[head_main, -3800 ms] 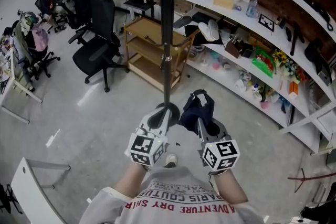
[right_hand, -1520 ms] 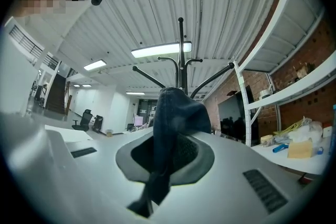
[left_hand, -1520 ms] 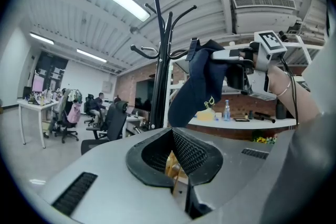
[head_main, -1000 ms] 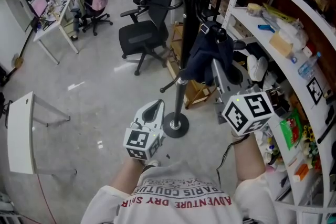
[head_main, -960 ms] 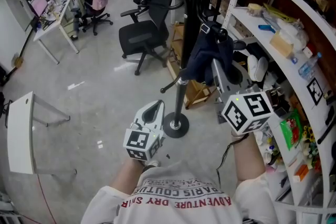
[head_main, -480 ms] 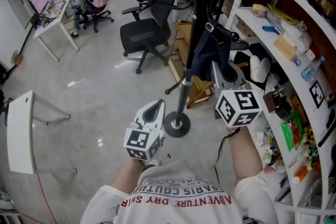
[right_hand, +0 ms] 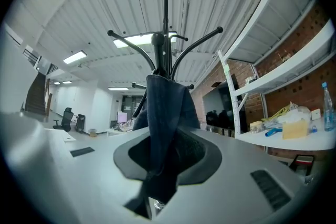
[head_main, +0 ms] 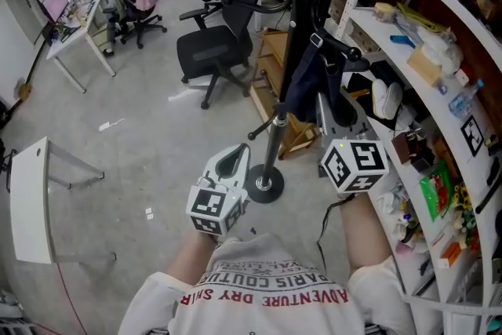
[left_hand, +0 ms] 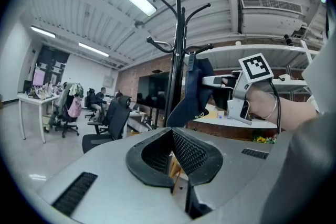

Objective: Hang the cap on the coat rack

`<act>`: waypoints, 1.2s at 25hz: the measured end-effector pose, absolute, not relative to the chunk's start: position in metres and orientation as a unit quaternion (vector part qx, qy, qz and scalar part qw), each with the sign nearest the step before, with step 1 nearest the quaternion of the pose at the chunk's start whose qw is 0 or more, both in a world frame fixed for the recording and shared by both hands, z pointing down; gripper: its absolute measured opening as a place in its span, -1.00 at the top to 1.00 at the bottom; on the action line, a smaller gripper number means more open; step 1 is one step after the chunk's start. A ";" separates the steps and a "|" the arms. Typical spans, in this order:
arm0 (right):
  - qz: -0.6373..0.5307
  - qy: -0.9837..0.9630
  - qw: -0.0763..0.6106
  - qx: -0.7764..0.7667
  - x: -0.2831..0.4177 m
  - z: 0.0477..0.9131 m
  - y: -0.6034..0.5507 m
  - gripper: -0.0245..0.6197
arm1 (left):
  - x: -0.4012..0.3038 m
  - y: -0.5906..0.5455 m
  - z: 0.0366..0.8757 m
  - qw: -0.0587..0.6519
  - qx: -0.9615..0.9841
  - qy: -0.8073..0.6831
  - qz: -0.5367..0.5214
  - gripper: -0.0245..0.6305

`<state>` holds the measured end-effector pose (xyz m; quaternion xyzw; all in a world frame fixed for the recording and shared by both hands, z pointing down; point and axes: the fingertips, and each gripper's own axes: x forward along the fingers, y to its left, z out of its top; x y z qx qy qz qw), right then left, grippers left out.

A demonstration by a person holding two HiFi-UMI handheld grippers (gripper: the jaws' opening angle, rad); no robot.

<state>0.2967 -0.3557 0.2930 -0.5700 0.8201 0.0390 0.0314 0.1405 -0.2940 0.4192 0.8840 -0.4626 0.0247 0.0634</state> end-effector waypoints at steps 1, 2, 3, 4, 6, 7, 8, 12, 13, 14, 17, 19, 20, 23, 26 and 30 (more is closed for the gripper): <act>0.047 0.817 0.034 -0.573 0.298 0.291 -0.353 0.84 | 0.141 -0.294 0.418 0.062 0.885 -0.461 0.023 0.91; 0.055 0.816 0.037 -0.575 0.298 0.289 -0.351 0.81 | 0.141 -0.295 0.416 0.060 0.886 -0.459 0.022 0.91; 0.063 0.815 0.040 -0.575 0.298 0.287 -0.350 0.62 | 0.142 -0.295 0.415 0.059 0.887 -0.457 0.022 0.91; 0.068 0.813 0.042 -0.576 0.298 0.286 -0.347 0.42 | 0.142 -0.295 0.413 0.058 0.888 -0.456 0.021 0.91; 0.078 0.806 0.045 -0.585 0.301 0.283 -0.341 0.36 | 0.144 -0.296 0.410 0.057 0.890 -0.451 0.020 0.91; 0.086 0.801 0.045 -0.591 0.302 0.280 -0.335 0.36 | 0.144 -0.297 0.408 0.056 0.891 -0.449 0.018 0.91; 0.096 0.795 0.045 -0.597 0.303 0.278 -0.329 0.36 | 0.144 -0.297 0.407 0.055 0.893 -0.447 0.017 0.91; 0.101 0.794 0.042 -0.599 0.303 0.281 -0.305 0.36 | 0.146 -0.298 0.405 0.055 0.896 -0.440 0.013 0.91; 0.092 0.797 0.039 -0.596 0.303 0.286 -0.301 0.36 | 0.148 -0.297 0.405 0.056 0.897 -0.438 0.012 0.91; 0.082 0.799 0.036 -0.595 0.304 0.292 -0.298 0.36 | 0.150 -0.297 0.406 0.057 0.898 -0.437 0.011 0.91; 0.058 0.797 0.028 -0.601 0.308 0.310 -0.290 0.36 | 0.154 -0.296 0.407 0.055 0.901 -0.430 0.012 0.91; 0.044 0.797 0.021 -0.602 0.308 0.324 -0.286 0.37 | 0.157 -0.294 0.408 0.054 0.904 -0.424 0.012 0.91; 0.035 0.799 0.017 -0.600 0.307 0.331 -0.283 0.37 | 0.158 -0.293 0.408 0.052 0.905 -0.422 0.012 0.91; 0.016 0.794 0.000 -0.608 0.306 0.354 -0.278 0.44 | 0.162 -0.293 0.405 0.049 0.908 -0.417 0.008 0.91; -0.003 0.780 -0.028 -0.625 0.306 0.379 -0.273 0.85 | 0.166 -0.290 0.401 0.052 0.910 -0.412 0.003 0.91; -0.029 0.784 -0.031 -0.620 0.299 0.396 -0.265 0.88 | 0.171 -0.284 0.404 0.058 0.912 -0.406 0.002 0.91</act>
